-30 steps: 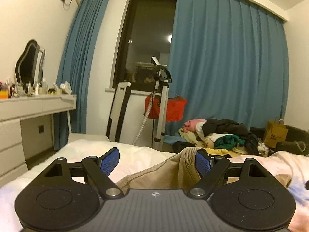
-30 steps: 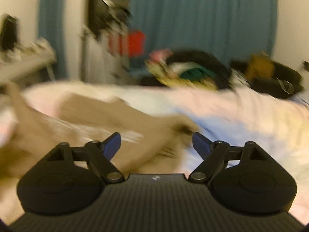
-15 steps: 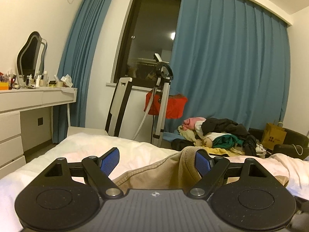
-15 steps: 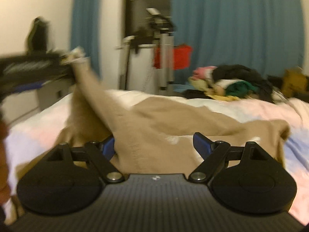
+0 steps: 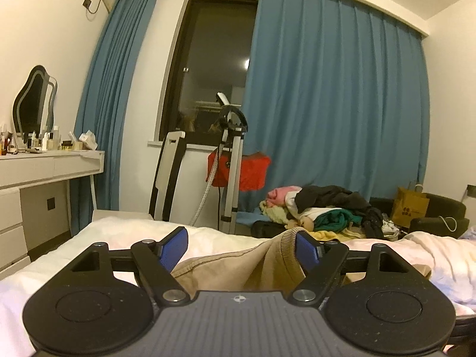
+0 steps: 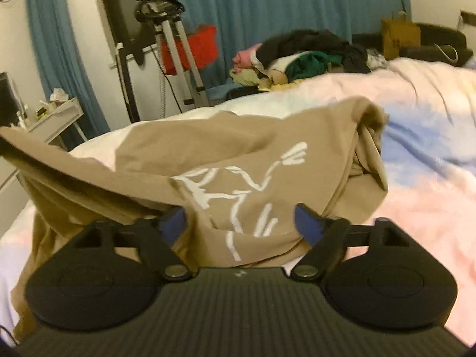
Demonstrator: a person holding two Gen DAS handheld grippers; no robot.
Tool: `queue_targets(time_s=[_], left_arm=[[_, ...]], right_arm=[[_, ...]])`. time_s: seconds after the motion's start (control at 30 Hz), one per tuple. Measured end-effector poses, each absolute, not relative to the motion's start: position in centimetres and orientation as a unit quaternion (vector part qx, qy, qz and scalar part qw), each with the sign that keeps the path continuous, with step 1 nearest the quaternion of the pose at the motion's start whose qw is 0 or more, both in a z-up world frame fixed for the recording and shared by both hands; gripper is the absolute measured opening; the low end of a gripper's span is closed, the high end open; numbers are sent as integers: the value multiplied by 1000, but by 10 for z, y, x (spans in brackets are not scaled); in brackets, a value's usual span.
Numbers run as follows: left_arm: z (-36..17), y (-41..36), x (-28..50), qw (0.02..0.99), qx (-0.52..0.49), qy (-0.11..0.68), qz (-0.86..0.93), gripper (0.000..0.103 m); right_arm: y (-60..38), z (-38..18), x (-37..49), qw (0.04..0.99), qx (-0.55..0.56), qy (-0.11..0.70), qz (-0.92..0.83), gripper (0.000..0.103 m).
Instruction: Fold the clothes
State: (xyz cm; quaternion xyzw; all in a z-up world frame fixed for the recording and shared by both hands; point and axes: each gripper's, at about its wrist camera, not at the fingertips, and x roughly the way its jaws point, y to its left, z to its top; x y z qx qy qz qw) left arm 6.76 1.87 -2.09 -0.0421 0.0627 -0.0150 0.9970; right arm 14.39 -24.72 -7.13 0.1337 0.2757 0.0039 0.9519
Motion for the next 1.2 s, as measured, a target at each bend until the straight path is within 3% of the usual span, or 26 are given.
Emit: queue_targets(time_s=[0.1,0.37,0.5,0.73,0.87,1.03,1.2], left_arm=[[-19,15,64,998,-40,52,-15,78],[-14,1,46,997,-43,24,-53,76],[-14,-7,38,998,-32,5,-60,76],[-14,2,49,998,-38,31,-37,76],[-16,19,60,996,-35,77,-26,76],[-25,44,53,983,-31,177,-44,77],[-47,21,36,970,73,216,-82,83]], right_arm=[[-253,-53,138,956,130,261,-9,84],[-265,11,91,985,68,95,-124,85],[-267,-9,106,978,92,168,-88,84],[-254,-21,92,976,85,195,-35,84],[-236,-17,86,978,43,201,28,84],[-195,-58,112,955,-51,284,67,84],[-194,-84,131,951,-53,304,0,84]])
